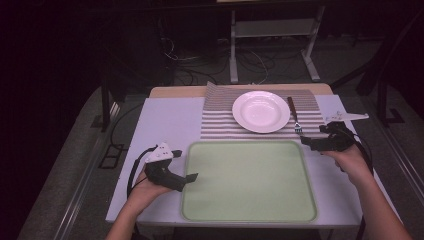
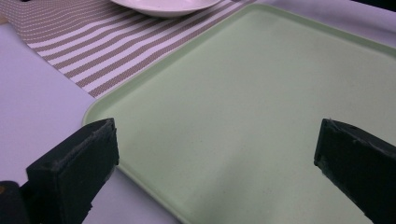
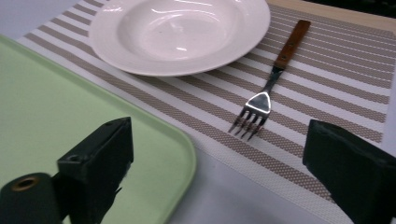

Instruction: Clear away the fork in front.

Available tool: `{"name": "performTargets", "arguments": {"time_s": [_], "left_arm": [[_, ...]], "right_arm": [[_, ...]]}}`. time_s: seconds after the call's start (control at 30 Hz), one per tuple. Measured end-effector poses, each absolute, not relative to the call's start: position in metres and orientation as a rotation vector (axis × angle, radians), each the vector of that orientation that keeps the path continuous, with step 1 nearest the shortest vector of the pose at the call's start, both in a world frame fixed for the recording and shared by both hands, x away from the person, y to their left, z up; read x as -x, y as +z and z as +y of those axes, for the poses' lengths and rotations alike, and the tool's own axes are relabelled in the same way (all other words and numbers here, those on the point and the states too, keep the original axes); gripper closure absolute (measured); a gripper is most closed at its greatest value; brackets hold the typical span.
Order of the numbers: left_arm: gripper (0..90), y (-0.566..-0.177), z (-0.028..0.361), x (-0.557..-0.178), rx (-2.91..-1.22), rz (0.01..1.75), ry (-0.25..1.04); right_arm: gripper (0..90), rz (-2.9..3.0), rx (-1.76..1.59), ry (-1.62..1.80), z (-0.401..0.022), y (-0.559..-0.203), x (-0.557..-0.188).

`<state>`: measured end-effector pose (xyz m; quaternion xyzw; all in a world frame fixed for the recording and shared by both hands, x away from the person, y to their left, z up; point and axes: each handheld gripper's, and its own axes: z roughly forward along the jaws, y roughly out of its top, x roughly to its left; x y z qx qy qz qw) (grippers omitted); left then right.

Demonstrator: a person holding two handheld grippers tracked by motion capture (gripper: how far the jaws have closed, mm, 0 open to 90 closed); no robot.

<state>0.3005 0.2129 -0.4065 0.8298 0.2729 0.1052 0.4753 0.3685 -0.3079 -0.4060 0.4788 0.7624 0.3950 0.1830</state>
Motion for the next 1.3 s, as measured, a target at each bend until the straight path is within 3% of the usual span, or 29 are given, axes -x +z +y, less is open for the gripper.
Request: {"name": "performTargets", "arguments": {"time_s": [0.27,0.43,1.3], "left_arm": [[0.0,-0.406,0.213,-0.300,-2.026,0.667,0.254],[0.0,-0.407,0.212,-0.300,-2.028,0.662,0.252],[0.0,-0.406,0.214,-0.300,-2.013,0.657,0.251]], "right_arm": [[16.5,2.170,-1.430,1.057,-0.309,-0.405,-0.388],[26.5,2.184,-1.500,1.013,-0.312,-0.399,-0.405],[53.6,2.305,-1.620,0.673,-0.292,-0.402,-0.497]]}}
